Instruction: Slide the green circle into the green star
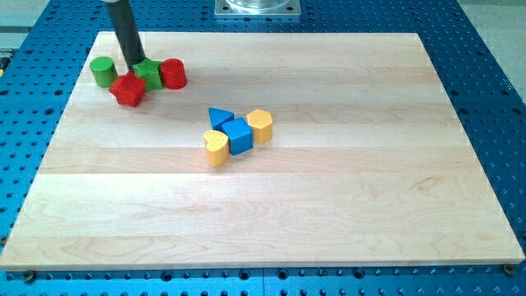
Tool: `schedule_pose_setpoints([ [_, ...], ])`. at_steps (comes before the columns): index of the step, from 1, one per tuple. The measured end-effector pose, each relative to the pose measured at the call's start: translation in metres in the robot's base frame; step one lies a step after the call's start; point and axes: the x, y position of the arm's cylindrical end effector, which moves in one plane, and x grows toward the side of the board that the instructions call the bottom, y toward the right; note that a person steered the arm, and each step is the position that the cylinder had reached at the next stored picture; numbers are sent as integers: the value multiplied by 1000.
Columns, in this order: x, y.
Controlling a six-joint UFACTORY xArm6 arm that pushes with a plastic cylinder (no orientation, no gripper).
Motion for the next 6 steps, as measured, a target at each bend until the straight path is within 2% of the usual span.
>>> schedule_pose_setpoints([
  [1, -31, -19],
  [2, -35, -51],
  [3, -21, -78],
  [4, 28, -77],
  [5, 72, -23],
  [6, 73, -2],
])
